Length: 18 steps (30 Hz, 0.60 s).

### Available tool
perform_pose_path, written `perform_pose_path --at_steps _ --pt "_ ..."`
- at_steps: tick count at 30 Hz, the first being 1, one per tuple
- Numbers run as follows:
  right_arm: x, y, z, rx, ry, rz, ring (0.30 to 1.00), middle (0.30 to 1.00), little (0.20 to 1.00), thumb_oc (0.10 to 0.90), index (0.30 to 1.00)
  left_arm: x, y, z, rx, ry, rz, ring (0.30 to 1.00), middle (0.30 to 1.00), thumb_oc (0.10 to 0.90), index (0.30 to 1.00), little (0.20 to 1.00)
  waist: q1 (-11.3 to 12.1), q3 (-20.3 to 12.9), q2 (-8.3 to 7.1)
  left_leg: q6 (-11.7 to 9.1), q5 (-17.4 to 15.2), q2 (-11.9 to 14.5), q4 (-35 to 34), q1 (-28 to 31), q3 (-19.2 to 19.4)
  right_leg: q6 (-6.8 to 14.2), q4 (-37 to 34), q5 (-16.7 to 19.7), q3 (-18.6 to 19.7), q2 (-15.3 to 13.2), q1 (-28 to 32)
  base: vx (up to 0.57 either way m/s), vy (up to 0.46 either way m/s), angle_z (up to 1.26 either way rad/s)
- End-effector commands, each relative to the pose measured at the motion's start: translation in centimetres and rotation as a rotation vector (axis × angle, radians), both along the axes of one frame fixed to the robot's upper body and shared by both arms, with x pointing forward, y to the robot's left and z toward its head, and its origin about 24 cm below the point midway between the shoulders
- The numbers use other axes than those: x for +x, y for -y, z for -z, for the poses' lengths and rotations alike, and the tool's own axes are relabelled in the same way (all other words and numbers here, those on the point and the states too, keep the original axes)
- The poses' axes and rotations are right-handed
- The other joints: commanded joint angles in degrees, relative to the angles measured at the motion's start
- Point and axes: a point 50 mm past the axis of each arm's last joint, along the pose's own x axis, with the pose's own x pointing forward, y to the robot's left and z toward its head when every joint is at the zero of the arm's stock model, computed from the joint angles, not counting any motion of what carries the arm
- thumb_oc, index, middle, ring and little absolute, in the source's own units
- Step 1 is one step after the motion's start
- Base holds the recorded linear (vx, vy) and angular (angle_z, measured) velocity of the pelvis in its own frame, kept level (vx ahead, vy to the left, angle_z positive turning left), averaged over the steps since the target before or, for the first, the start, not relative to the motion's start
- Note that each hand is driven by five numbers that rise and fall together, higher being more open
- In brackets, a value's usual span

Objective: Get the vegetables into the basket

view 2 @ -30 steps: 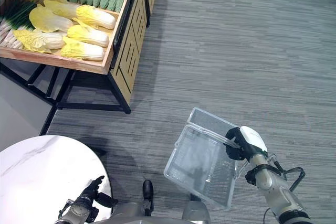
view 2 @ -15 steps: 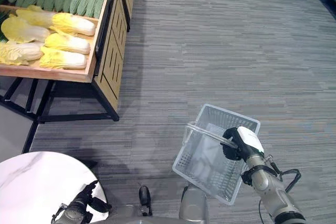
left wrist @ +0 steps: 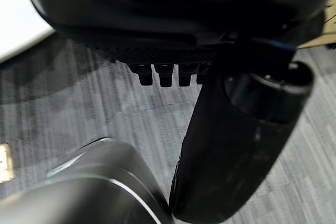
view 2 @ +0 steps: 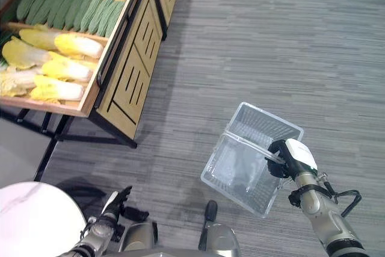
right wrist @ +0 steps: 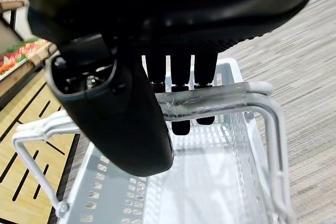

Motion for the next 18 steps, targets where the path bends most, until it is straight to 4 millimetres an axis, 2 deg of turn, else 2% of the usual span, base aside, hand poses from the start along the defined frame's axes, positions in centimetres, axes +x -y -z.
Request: perform_pose_path --at_steps 1,3,6,8,9,11,12,14,15,16,18 --pt "2.2 0.7 -5.7 -0.023 0.300 -0.009 0.300 0.300 0.300 0.400 0.300 -1.5 -2.4 0.1 0.101 -0.049 0.004 1.000 1.000 0.900 1.000 1.000 2.06 -2.49 0.23 3.00 4.99 -1.42 -6.62 1.07 -1.53 8.30 6.78 -0.77 8.39 -7.45 -0.07 0.48 0.236 -0.07" --pt "2.6 -0.1 -5.5 -0.013 0.290 -0.038 0.300 0.300 0.300 0.400 0.300 -2.7 -2.7 0.5 0.100 -0.084 -0.020 1.000 1.000 0.900 1.000 1.000 2.93 -2.96 -0.12 3.53 3.80 -3.40 -6.18 1.84 -3.53 8.53 7.32 -1.52 10.32 -7.98 1.26 0.36 0.211 -0.30" --pt "2.9 -0.6 -5.2 -0.003 0.286 -0.044 0.300 0.300 0.300 0.400 0.300 -3.6 -2.8 0.8 0.107 -0.119 -0.001 1.000 1.000 0.900 1.000 1.000 2.86 -3.61 -0.68 5.10 2.56 -5.77 -5.99 2.69 -1.42 9.37 8.48 -1.22 12.01 -9.51 1.85 0.28 0.275 -0.57" --pt "3.3 -1.3 -4.9 0.023 0.289 -0.046 0.300 0.300 0.300 0.400 0.300 -3.6 -3.1 0.8 0.118 -0.126 0.010 1.000 1.000 0.900 1.000 1.000 3.15 -3.70 -1.53 6.58 0.92 -7.29 -4.55 2.47 -0.40 10.12 9.15 0.38 13.44 -11.07 1.39 0.23 0.293 -0.82" --pt "3.6 -1.9 -4.6 0.039 0.284 -0.058 0.300 0.300 0.300 0.400 0.300 -3.2 -3.4 0.5 0.123 -0.108 -0.001 1.000 1.000 0.900 1.000 1.000 3.36 -3.78 -2.19 7.42 -0.55 -8.47 -3.31 2.39 0.45 10.86 9.98 2.83 13.84 -12.11 0.87 0.21 0.268 -0.59" --pt "3.7 -2.1 -4.4 0.043 0.279 -0.063 0.300 0.300 0.300 0.400 0.300 -3.0 -3.7 0.3 0.121 -0.095 -0.019 1.000 1.000 0.900 1.000 1.000 3.62 -3.91 -2.53 7.82 -0.99 -8.76 -3.18 2.51 0.91 11.22 10.49 4.02 13.99 -12.46 0.50 0.17 0.220 0.09" --pt "4.0 -2.7 -4.2 0.055 0.278 -0.075 0.300 0.300 0.300 0.400 0.300 -2.6 -4.3 0.0 0.127 -0.073 -0.050 1.000 1.000 0.900 1.000 1.000 4.00 -3.93 -3.05 9.00 -1.97 -9.48 -3.27 3.26 2.11 11.75 14.03 6.66 13.43 -13.25 -0.59 0.16 0.203 0.22" --pt "4.1 -3.0 -4.1 0.058 0.276 -0.085 0.300 0.300 0.300 0.400 0.300 -2.5 -4.6 -0.2 0.134 -0.065 -0.055 1.000 1.000 0.900 1.000 1.000 4.08 -3.58 -3.02 9.76 -2.47 -9.68 -4.13 4.74 2.66 11.72 17.88 8.07 13.34 -13.16 -2.67 0.23 0.249 0.11" --pt "4.1 -3.3 -3.7 0.067 0.266 -0.090 0.300 0.300 0.300 0.400 0.300 -2.5 -5.0 -0.4 0.144 -0.057 -0.060 1.000 1.000 0.900 1.000 1.000 3.79 -3.02 -2.73 10.78 -3.57 -10.02 -5.48 7.79 3.32 11.78 23.00 10.41 12.65 -12.77 -5.33 0.22 0.201 -0.04" --pt "4.1 -3.3 -3.7 0.067 0.266 -0.090 0.300 0.300 0.300 0.400 0.300 -2.5 -5.0 -0.4 0.144 -0.058 -0.060 1.000 1.000 0.900 1.000 1.000 3.83 -2.97 -2.75 10.78 -3.57 -10.02 -5.56 7.90 3.37 11.79 23.12 10.34 12.73 -12.78 -5.35 0.23 0.182 -0.24" --pt "4.1 -3.5 -3.9 0.078 0.273 -0.098 0.300 0.300 0.300 0.400 0.300 -2.2 -5.0 -0.5 0.141 -0.055 -0.065 1.000 1.000 0.900 1.000 1.000 3.04 -2.24 -2.43 10.90 -3.92 -9.97 -6.57 9.88 3.25 11.04 23.20 8.40 13.31 -10.21 -8.85 0.16 0.070 -0.01"
